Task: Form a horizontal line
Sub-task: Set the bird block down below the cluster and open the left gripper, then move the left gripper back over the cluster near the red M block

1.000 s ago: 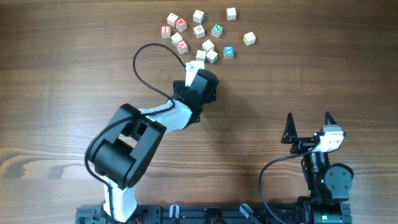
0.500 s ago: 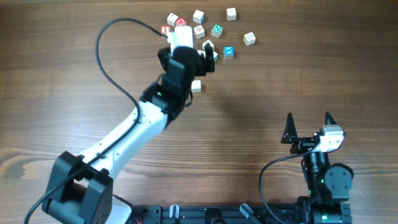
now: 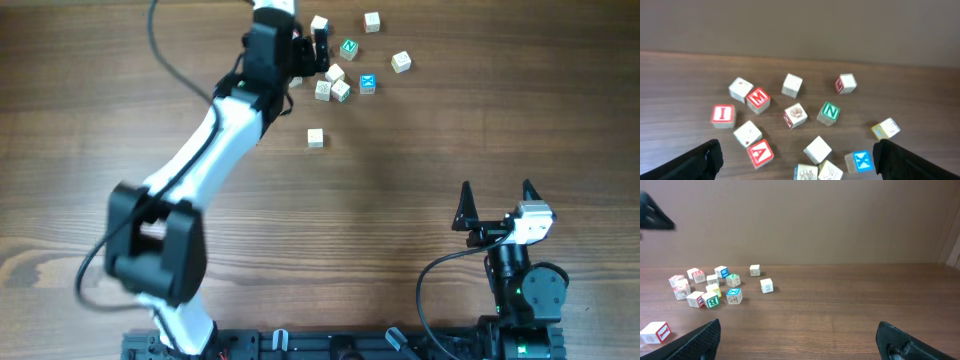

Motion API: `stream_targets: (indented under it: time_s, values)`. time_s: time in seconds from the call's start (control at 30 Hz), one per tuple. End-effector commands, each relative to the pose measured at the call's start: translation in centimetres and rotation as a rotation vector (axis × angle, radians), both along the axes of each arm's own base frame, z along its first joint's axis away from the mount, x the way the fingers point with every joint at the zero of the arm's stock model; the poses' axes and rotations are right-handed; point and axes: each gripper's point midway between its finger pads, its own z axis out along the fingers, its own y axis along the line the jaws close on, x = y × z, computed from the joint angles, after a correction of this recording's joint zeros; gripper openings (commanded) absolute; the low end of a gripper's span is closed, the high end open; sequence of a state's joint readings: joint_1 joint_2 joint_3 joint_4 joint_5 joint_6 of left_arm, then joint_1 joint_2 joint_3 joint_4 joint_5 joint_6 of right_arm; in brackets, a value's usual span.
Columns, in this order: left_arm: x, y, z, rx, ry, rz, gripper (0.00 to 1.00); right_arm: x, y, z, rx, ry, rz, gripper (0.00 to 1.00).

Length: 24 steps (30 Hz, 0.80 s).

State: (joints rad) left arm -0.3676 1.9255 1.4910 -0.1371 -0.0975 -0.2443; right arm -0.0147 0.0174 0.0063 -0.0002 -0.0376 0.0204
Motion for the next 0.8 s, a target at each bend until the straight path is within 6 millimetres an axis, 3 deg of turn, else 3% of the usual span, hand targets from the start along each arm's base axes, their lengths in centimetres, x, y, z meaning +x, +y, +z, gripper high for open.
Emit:
stream_targets:
  time_s: [0.0,0.3,0.57,0.77]
  values:
    - [2.4,-0.8,-2.5,-0.043,0.05,0.029,0.99,-0.1,0.2,0.2,-0.014,-0.013,0.015,1.0]
    - [4.3,0.5,-7.2,-0.144,0.119,0.189,0.9,-0.1,0.3,0.3,-0.014,-0.013,0.015,1.0]
    - [6.6,-0.8,-6.2,-0.206,-0.004,0.156,0.93,-0.1,0.2,0.2,-0.014,-0.013,0.015,1.0]
    - [8.1,-2.7,-7.3,-0.233,0.008,0.098,0.88,-0.1,0.2,0.3,-0.014,-0.013,0.015,1.0]
